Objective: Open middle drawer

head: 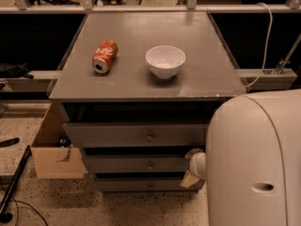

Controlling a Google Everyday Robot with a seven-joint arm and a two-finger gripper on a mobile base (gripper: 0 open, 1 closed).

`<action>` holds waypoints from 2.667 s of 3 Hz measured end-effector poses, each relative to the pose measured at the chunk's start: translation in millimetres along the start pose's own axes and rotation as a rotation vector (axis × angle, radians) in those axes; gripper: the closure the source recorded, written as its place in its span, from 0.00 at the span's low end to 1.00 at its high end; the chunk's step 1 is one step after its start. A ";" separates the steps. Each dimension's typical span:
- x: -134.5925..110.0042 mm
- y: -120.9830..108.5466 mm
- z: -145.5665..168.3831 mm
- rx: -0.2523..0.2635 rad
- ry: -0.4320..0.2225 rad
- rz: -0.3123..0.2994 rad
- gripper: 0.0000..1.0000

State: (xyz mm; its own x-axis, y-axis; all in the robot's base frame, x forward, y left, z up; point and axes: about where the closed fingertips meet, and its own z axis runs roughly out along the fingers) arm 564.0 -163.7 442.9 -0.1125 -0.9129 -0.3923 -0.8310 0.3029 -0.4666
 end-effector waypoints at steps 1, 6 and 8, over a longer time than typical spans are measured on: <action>0.6 0.9 1.1 0.001 0.000 0.009 0.00; -3.1 -4.4 20.7 0.137 -0.062 0.040 0.00; -1.1 -11.2 40.2 0.125 -0.057 -0.002 0.00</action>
Offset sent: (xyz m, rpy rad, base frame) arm 0.0064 0.0018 -0.0154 0.0718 -0.0744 -0.0669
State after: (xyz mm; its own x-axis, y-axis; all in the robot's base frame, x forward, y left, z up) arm 595.3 -155.1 416.7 -0.0769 -0.8976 -0.4341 -0.7564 0.3362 -0.5611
